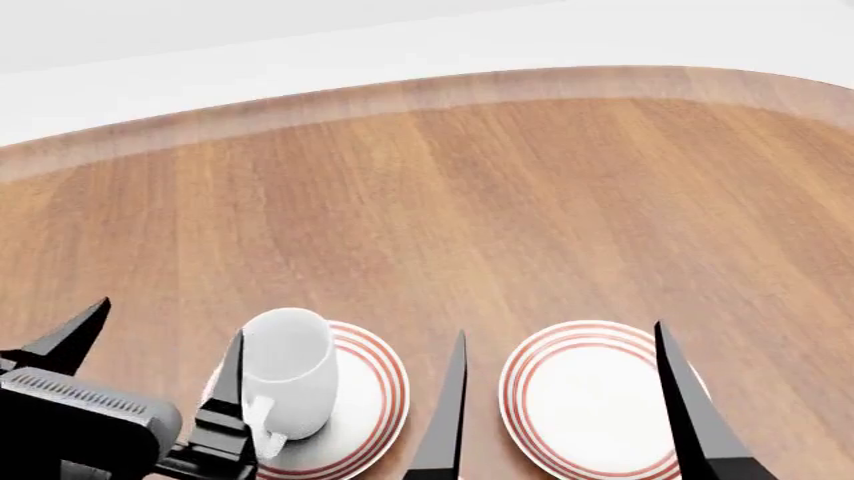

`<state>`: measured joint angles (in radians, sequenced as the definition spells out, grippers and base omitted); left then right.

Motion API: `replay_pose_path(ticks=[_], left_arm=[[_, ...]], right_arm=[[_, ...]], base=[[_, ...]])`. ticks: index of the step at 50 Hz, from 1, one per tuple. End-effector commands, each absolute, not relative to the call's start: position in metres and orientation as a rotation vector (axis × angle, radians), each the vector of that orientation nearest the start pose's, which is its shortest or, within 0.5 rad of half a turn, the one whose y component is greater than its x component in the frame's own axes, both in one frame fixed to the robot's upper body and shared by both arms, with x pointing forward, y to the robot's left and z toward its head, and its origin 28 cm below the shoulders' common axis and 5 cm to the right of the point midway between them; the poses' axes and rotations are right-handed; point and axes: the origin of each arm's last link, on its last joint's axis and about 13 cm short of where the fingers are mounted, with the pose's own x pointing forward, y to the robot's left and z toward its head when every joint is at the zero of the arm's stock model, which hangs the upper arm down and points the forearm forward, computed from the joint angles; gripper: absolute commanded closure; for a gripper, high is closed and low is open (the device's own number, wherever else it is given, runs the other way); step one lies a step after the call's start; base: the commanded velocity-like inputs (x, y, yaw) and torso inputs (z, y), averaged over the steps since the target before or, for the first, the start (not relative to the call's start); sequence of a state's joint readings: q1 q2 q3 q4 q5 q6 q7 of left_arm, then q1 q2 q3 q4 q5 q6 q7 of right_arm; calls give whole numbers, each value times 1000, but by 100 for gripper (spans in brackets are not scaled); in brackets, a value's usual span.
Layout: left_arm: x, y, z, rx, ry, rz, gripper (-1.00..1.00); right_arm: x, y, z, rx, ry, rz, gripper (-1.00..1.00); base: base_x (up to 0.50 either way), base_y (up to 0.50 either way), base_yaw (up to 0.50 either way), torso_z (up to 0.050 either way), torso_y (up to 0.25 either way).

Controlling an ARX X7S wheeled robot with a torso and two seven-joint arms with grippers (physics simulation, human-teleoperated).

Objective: Put the white mug on the left plate.

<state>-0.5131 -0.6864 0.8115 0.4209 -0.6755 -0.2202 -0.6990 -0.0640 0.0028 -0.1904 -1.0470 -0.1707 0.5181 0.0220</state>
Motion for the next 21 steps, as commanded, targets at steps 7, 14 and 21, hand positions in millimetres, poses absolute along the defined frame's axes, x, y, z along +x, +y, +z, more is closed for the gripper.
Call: replay_pose_path(ticks=[7,14,21], left_arm=[[182,199,164,41,-277,-201,-100],[174,200,163,29,-295,-206,-100],[172,197,159,32,-302,-223,-100]], right_arm=[[146,-78,171,-70,-453,42,-100],[148,-78,171,-70,-447,45,-100],[152,-79,169,-70,-442,40,-100]], base=[[0,0,0,0,0],[0,0,0,0,0],[0,0,0,0,0]])
